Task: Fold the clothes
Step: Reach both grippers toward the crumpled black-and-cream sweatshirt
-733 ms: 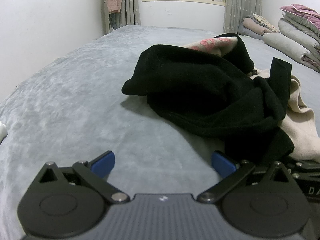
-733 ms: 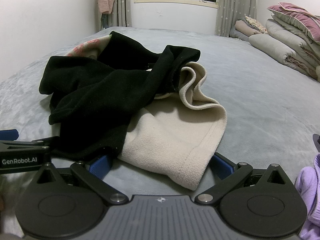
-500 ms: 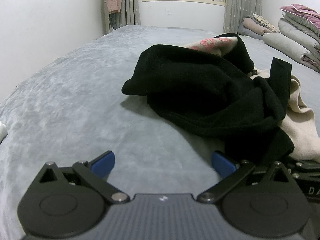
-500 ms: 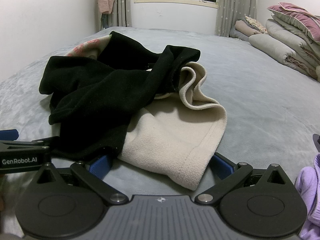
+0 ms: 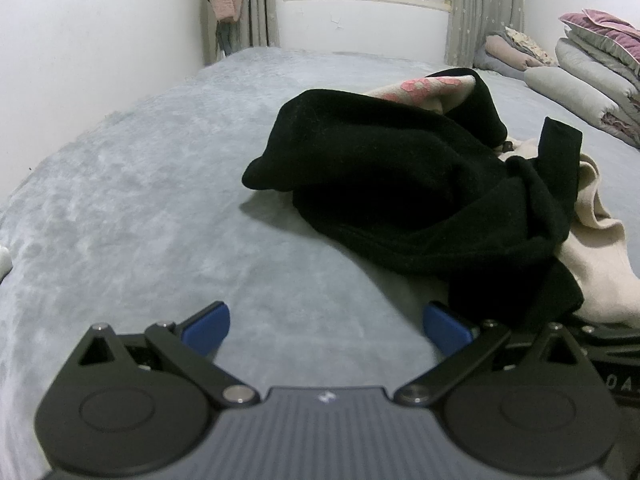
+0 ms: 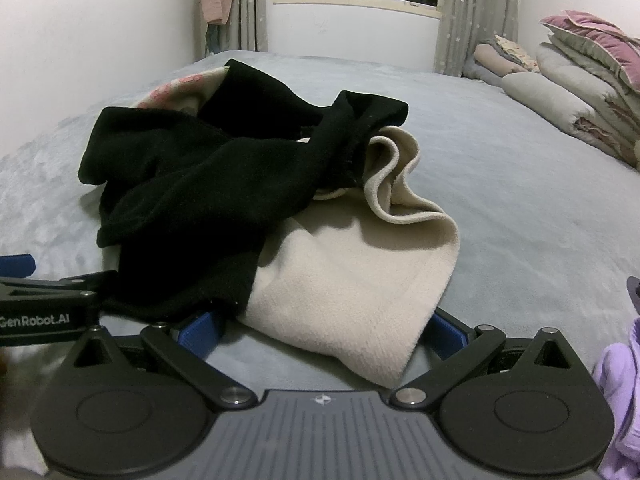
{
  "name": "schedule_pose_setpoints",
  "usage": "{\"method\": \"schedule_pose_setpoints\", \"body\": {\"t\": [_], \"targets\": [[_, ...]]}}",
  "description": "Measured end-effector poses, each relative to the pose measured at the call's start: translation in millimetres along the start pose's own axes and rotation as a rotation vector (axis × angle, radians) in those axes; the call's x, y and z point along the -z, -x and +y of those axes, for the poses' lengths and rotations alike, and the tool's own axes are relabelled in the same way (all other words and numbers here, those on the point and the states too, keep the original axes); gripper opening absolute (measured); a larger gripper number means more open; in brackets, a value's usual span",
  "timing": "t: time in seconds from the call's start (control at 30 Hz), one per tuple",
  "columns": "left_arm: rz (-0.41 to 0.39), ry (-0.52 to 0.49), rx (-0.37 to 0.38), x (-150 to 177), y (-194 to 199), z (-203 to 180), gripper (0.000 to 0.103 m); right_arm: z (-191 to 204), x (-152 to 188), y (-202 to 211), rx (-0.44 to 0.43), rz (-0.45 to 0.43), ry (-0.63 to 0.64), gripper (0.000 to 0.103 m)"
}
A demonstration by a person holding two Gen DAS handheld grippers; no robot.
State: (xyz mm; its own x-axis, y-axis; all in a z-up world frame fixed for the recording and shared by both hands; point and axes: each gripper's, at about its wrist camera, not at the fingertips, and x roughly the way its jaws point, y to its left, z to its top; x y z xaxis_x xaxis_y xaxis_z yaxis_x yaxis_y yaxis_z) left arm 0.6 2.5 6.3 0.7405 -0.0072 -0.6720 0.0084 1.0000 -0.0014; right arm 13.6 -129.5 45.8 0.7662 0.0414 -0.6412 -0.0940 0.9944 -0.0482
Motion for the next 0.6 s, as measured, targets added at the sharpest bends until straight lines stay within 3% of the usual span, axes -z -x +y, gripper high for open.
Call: {"method": "schedule_pose_setpoints", "body": {"t": [0.13,0.27,0.37,0.6], "targets": [[-0.036,0.021,0.081,-14.5,1.9,8.7,0.103,-6.4,-7.3,0.8,-0.039,-0.003,-0.003,0.103],[-0.051,-0.009,0.095,-24.6,-7.9,7.7,0.103,-21.6,-25.7,6.1,-0.101,-0.060,-0.022,0.103],[-0.044,-0.033,0.098,-26.6,-16.1,3.7,0.103,-30.1,-35.9,0.6,-0.156,-0.039,-0.060,0.102],[-0.097,-0.120,0.087,-33.8,-19.5,-6.5,0.101,-28.1,-37.5,-14.3,-0.169,0.006,-0.027,0.082]]}}
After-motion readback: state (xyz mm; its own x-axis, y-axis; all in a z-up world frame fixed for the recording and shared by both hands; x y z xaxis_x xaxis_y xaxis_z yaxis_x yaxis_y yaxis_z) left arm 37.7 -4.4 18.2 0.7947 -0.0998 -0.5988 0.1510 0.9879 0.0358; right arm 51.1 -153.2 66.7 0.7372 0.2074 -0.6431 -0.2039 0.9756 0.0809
